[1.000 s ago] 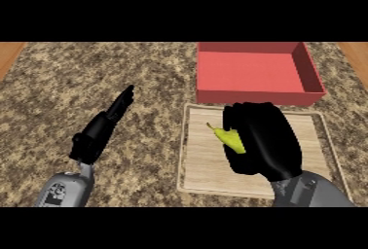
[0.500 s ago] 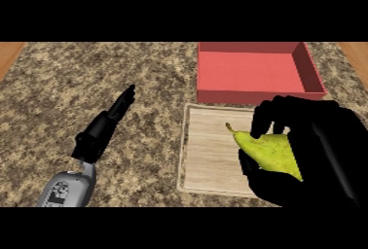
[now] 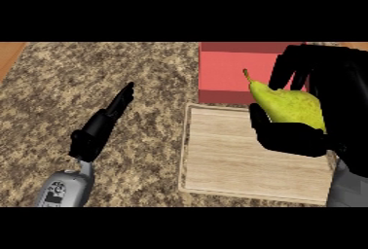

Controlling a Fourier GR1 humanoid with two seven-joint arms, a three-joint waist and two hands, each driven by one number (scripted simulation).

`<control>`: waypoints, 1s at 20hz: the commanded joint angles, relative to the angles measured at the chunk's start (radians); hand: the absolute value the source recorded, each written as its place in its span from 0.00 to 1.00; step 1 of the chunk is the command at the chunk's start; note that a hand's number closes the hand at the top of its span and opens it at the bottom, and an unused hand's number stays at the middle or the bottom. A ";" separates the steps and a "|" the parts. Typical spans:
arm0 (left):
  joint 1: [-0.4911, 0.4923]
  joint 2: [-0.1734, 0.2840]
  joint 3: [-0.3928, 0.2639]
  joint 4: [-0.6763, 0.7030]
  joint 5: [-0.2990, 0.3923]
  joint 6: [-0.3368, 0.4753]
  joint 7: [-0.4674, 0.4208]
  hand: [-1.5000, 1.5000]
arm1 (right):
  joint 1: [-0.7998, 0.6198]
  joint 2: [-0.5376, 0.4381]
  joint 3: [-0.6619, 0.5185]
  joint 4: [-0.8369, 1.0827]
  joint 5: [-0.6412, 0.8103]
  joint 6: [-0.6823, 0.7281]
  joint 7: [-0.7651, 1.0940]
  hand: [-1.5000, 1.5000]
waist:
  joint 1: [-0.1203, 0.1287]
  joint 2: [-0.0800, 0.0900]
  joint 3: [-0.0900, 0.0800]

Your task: Pick the pear from the tray and place it in the cardboard box

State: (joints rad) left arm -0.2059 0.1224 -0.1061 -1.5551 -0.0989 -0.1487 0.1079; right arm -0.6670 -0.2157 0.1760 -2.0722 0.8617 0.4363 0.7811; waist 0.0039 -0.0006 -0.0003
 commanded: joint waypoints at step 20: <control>0.020 -0.046 -0.020 0.012 -0.052 -0.003 -0.023 0.50 | -0.293 -0.086 -0.213 0.866 0.095 -0.327 -0.398 1.00 | 0.014 0.006 0.000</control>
State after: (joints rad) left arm -0.2025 0.0963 -0.1032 -1.5320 -0.1270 -0.1680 0.0823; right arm -0.9532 -0.2765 -0.0338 -1.3628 0.9227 0.1784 0.4777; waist 0.0140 0.0031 -0.0004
